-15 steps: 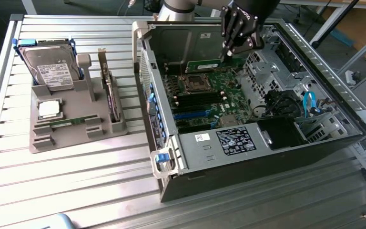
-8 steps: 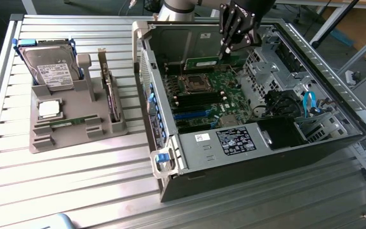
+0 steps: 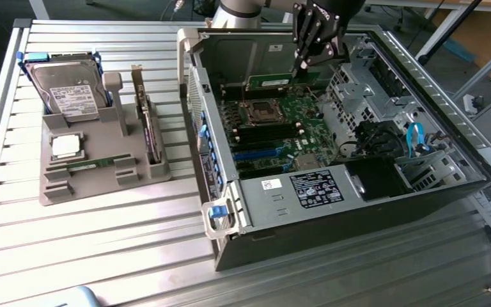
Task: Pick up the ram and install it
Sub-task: 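Insert the ram into the slot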
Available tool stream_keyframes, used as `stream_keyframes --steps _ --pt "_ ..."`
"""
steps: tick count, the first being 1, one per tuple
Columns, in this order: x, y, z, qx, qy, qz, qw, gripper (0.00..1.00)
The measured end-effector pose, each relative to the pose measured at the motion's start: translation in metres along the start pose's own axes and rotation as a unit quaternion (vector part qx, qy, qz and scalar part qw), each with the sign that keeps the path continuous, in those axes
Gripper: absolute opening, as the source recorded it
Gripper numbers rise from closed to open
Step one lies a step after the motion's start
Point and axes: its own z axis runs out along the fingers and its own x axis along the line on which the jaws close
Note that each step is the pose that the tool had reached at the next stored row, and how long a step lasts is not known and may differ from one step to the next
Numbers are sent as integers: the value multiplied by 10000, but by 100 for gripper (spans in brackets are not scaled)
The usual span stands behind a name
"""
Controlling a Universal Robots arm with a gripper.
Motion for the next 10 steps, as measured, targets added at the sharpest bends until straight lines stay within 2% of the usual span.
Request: stream_keyframes --steps 10 --pt "0 -1 0 0 0 0 10000 12"
